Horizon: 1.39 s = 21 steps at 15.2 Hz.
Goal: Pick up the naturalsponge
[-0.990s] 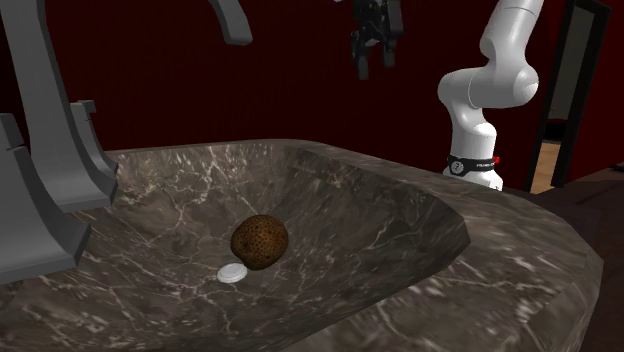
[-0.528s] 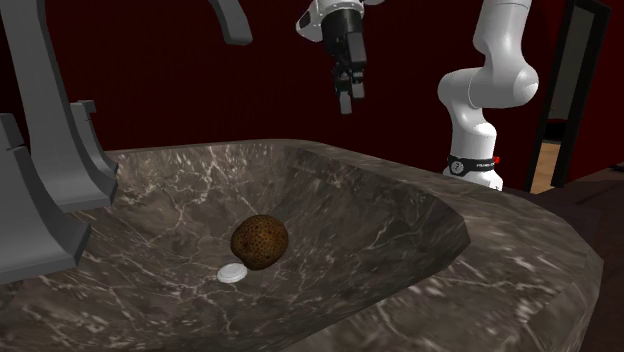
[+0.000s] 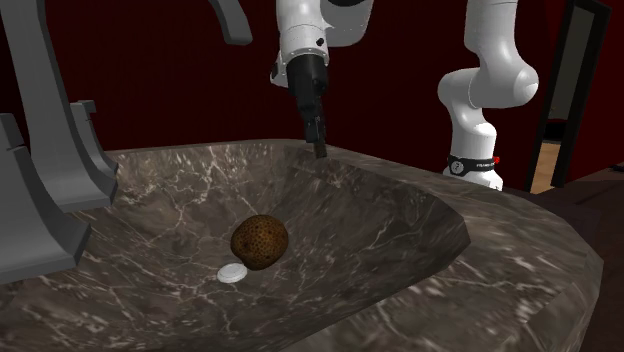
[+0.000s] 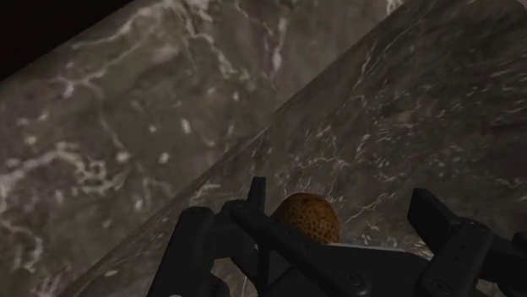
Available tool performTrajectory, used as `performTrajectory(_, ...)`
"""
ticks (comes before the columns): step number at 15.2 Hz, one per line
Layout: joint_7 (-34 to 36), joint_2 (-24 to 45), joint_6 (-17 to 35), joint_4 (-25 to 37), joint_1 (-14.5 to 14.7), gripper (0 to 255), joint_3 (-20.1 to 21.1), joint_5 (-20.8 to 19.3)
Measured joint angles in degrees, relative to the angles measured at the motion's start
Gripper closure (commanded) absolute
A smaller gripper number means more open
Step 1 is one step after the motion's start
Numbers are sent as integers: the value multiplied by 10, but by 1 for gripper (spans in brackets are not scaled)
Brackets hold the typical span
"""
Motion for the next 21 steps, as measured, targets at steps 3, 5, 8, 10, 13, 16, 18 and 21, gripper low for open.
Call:
performTrajectory(3, -9, 65, 22, 39, -7, 0, 3, 65)
performTrajectory(5, -14, 104, 34, 63, -14, 0, 7, 107)
performTrajectory(8, -21, 170, 54, 106, -23, 0, 18, 171)
performTrajectory(10, -29, 192, 64, 117, -26, 0, 23, 192)
performTrajectory(13, -43, 212, 74, 123, -28, 0, 27, 206)
performTrajectory(16, -57, 226, 82, 126, -30, 0, 31, 217)
performTrajectory(18, -60, 230, 83, 128, -31, 255, 31, 218)
performTrajectory(21, -61, 230, 82, 128, -31, 255, 32, 219)
